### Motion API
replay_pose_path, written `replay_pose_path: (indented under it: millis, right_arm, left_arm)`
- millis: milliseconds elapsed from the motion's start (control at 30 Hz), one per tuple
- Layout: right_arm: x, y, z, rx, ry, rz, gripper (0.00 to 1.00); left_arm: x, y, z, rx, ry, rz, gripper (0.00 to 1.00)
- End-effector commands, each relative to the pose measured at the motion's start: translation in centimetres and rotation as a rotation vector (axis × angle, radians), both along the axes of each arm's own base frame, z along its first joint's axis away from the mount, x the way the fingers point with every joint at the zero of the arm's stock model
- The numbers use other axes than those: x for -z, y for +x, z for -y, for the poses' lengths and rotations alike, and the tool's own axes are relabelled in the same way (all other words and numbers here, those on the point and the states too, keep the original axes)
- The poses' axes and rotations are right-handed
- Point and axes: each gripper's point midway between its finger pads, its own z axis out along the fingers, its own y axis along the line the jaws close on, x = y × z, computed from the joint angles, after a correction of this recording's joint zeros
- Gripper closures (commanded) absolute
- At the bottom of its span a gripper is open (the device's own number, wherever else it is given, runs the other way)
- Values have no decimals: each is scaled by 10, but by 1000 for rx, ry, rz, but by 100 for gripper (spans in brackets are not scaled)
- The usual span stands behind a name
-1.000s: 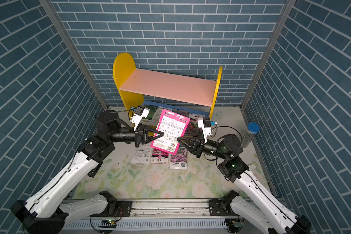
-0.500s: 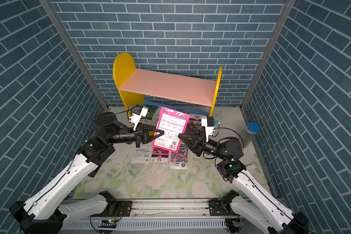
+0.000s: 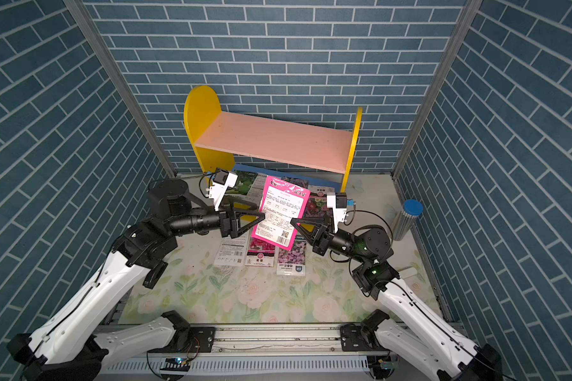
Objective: Take the seed bag off the shelf
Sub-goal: Pick up the seed packet from the shelf, then place the seed packet at the center of the board.
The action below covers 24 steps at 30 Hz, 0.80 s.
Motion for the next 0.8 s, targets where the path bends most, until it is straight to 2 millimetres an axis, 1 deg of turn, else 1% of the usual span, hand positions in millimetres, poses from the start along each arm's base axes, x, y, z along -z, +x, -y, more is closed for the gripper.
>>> replay_pose_path:
  millis: [0,133,233,400,500,700,767]
  right_arm:
    - [9,4,1,27,6,-37,100]
    - [26,11,-9,28,-10,-93,100]
    - [39,13,-25,-4,-16,-127,100]
    - [59,13,-63,-71,-27,-157,100]
    - [72,16,-92,-102,-44,-187,100]
    - [107,34,-147,-103,-85,-297,100]
    - [117,38,-166,-108,-105,-325,100]
  left_arm:
    - [7,-7,-28,-120,96,-15,0]
    - [19,-10,-60,-258,187,-52,0]
    - [27,-16,-82,-338,239,-77,0]
    - [46,-24,-117,-476,349,-142,0]
    - [53,-29,-139,-557,407,-165,0]
    - [65,-38,-167,-651,494,-192,0]
    - [71,-39,-173,-670,524,-203,0]
